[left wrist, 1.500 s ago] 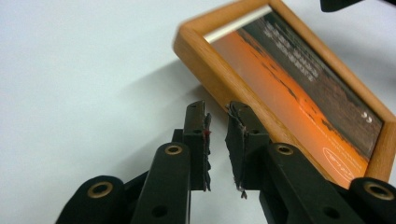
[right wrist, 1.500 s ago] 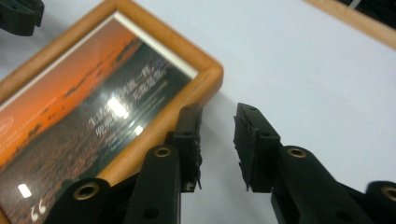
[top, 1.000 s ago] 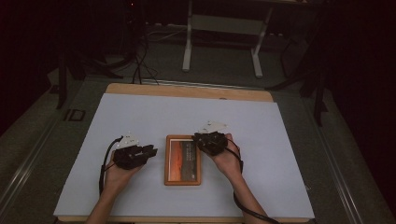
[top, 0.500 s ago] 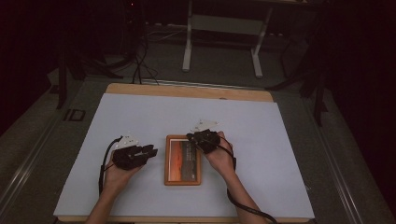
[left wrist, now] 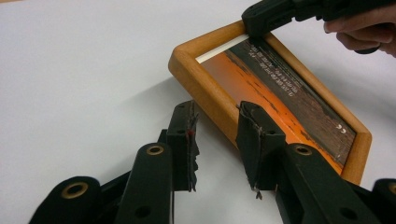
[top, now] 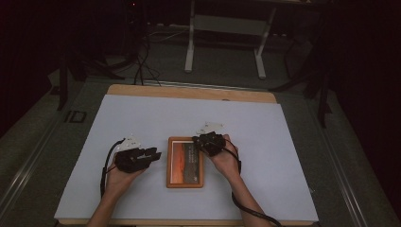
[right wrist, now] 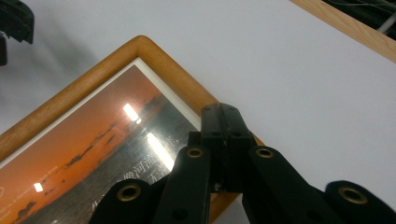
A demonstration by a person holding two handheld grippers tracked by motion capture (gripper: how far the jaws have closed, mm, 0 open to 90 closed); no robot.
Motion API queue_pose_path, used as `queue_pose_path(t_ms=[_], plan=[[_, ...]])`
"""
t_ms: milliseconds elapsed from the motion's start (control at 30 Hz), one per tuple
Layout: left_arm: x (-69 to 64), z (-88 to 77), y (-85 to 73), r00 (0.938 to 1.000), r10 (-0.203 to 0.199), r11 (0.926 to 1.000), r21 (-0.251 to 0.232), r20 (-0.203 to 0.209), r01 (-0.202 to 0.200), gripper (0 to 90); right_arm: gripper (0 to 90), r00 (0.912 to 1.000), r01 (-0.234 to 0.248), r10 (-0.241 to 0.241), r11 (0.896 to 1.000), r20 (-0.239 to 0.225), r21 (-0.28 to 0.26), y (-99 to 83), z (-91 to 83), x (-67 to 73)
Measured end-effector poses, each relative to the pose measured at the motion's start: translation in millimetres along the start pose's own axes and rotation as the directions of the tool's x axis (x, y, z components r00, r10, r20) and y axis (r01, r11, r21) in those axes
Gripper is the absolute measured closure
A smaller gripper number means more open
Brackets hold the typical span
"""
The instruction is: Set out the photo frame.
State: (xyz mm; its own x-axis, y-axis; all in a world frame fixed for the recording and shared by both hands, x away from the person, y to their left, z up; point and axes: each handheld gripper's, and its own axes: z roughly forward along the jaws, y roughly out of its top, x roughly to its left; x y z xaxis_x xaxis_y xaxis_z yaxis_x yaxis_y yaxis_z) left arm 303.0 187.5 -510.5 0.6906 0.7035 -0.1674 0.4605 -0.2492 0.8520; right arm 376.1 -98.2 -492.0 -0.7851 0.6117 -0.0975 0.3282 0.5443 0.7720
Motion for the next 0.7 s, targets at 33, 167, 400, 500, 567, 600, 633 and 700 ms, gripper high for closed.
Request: queue_pose_path(t_ms=[33, 167, 400, 500, 567, 600, 633, 700], plan=[[-0.1, 0.2, 0.0, 1.0, -0.002, 1.0, -0.001, 0.002, 0.002, 66.7, 90.0, 1.0, -0.001, 0.001, 1.0, -0.002, 0.001, -0.2, -0.4, -1.0], [-0.2, 1.0, -0.1, 0.9999, -0.002, 1.0, 0.002, 0.011, 0.002, 66.2, 90.0, 1.0, -0.007, 0.007, 1.0, -0.004, 0.0, -1.6, -1.6, -3.0], [-0.6, 1.3, -0.1, 0.9998, -0.001, 1.0, 0.002, 0.018, 0.001, 65.2, 90.0, 0.9998, -0.018, 0.018, 1.0, -0.01, -0.005, -4.5, -3.4, -6.8], [-0.3, 1.1, -0.1, 0.9998, -0.001, 1.0, 0.003, 0.018, 0.001, 64.9, 90.0, 0.9997, -0.02, 0.02, 1.0, -0.012, -0.006, -5.0, -3.4, -7.3], [-0.1, 0.9, -0.2, 0.9999, -0.002, 1.0, 0.004, 0.014, 0.002, 64.5, 90.0, 0.9997, -0.022, 0.022, 1.0, -0.012, -0.005, -5.7, -3.4, -8.1], [-0.1, 0.8, -0.2, 0.9999, -0.003, 1.0, 0.004, 0.012, 0.003, 64.2, 90.0, 0.9997, -0.024, 0.024, 1.0, -0.011, -0.004, -6.3, -3.4, -8.7], [0.0, 0.6, -0.2, 0.9999, -0.003, 1.0, 0.004, 0.011, 0.003, 64.0, 90.0, 0.9995, -0.028, 0.028, 1.0, -0.012, -0.006, -7.0, -3.4, -9.3], [0.1, 0.3, -0.1, 0.9999, -0.005, 1.0, 0.002, 0.009, 0.005, 63.2, 90.0, 0.9992, -0.038, 0.038, 0.999, -0.011, -0.004, -9.0, -3.3, -11.4]])
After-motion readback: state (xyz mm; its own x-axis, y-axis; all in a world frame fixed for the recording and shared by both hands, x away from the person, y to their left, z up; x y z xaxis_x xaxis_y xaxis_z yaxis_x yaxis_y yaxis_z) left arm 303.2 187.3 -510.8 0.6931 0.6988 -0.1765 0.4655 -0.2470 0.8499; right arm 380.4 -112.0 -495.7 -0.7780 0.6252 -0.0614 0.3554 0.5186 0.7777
